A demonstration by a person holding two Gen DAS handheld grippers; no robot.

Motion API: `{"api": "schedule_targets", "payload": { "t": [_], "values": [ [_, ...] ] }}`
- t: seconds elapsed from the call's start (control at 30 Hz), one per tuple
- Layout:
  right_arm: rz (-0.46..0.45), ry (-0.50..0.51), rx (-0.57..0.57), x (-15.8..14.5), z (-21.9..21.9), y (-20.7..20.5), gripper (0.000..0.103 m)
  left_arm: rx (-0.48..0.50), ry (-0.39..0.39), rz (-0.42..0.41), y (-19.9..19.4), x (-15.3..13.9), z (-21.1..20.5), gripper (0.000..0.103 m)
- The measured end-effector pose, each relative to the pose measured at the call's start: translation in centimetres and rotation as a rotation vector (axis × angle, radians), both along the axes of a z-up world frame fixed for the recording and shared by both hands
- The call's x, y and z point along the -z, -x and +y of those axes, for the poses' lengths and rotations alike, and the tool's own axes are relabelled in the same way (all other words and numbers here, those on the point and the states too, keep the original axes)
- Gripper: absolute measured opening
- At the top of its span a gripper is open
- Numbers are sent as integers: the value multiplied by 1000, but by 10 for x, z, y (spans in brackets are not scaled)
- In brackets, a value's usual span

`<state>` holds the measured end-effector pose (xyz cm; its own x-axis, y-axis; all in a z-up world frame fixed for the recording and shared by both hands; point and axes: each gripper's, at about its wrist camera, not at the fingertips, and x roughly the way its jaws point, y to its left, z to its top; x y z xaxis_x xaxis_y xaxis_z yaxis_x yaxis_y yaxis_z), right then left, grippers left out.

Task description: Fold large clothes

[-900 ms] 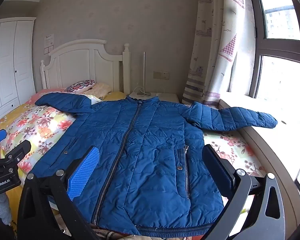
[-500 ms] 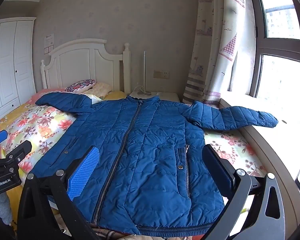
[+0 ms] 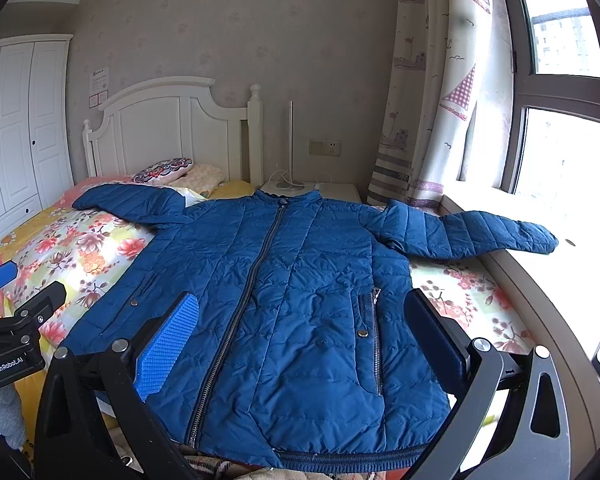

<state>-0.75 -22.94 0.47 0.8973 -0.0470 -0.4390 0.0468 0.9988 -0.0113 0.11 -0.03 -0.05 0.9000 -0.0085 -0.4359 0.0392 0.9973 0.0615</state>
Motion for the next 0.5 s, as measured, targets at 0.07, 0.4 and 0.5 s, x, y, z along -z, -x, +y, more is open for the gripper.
{"api": "schedule_targets", "payload": {
  "t": [0.07, 0.4, 0.5],
  "values": [
    [1, -2, 0, 0, -1, 0, 99, 0, 1, 1, 0, 0, 0, 101],
    [4, -2, -2, 0, 0, 0, 99, 2, 0, 5, 2, 10, 0, 101],
    [4, -2, -2, 1, 1, 0, 99, 1, 2, 6, 2, 10, 0, 101]
  ]
}}
